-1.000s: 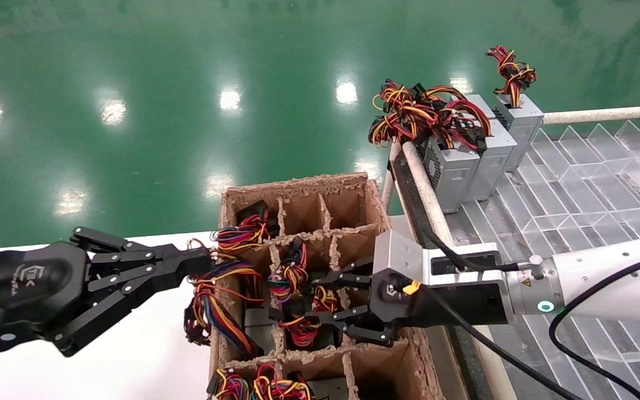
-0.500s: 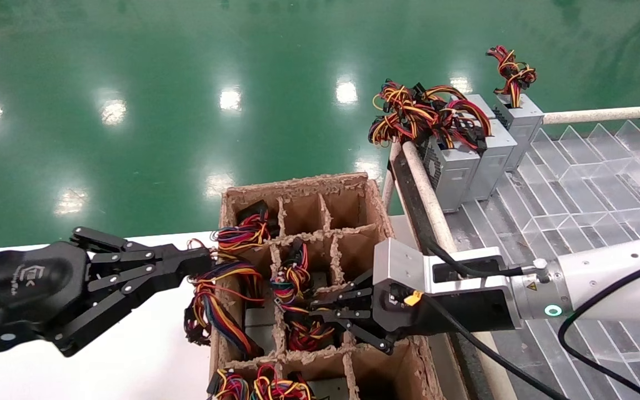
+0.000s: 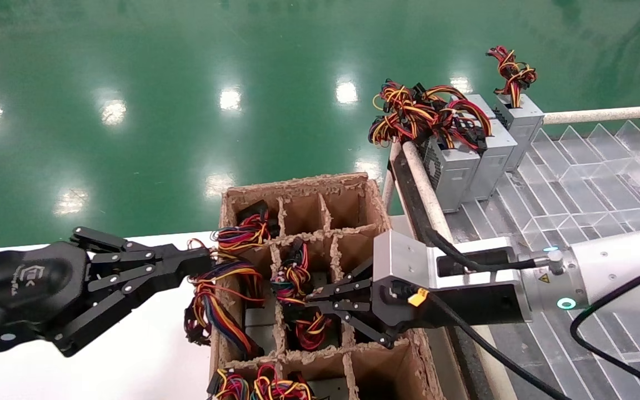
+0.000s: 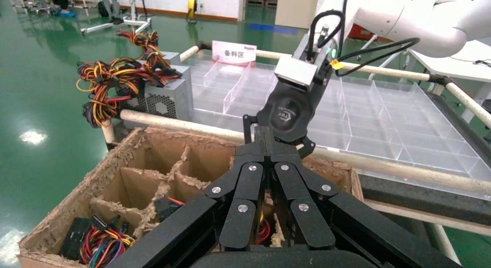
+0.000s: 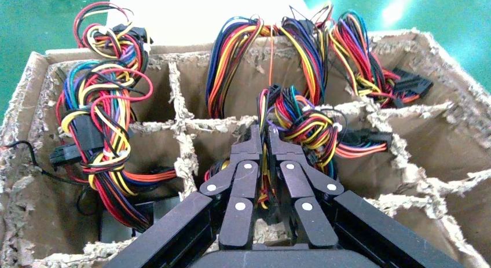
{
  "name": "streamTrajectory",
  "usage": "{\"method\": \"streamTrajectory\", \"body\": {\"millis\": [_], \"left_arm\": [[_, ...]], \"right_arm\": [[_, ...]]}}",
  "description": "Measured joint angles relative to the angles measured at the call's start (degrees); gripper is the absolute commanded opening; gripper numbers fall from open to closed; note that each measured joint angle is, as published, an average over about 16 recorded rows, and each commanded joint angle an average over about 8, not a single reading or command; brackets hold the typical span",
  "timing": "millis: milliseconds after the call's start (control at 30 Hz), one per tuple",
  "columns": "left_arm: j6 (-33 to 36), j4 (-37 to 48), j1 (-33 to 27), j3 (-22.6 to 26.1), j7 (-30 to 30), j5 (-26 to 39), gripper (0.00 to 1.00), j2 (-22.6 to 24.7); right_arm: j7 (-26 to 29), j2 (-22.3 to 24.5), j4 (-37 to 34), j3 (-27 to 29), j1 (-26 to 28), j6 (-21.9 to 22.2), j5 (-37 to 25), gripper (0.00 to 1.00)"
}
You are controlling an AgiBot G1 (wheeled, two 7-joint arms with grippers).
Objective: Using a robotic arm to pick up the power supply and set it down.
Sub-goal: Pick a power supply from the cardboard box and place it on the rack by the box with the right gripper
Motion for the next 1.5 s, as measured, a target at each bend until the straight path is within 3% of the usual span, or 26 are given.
{"method": "streamTrajectory", "body": {"millis": [333,633,1167,1500], "left_arm": [[0.0,0.0,0.0,0.0,0.0,0.0,0.00,0.0],[0.0,0.0,0.0,0.0,0.0,0.0,0.00,0.0],[0.0,0.0,0.0,0.0,0.0,0.0,0.00,0.0],[0.0,0.0,0.0,0.0,0.0,0.0,0.00,0.0]], "right_arm": [[2.3,1.6,7.5,1.3,2.9,-0.2,0.6,0.00],[2.1,2.8,12.7,2.8,9.0,-0.9,-0.2,0.00],[-2.1,3.1,14.2,4.6,23.6,-2.2,-4.7,0.00],[-3.6,4.3,14.4,5.5,28.8,-1.4,-7.5,0.00]]}}
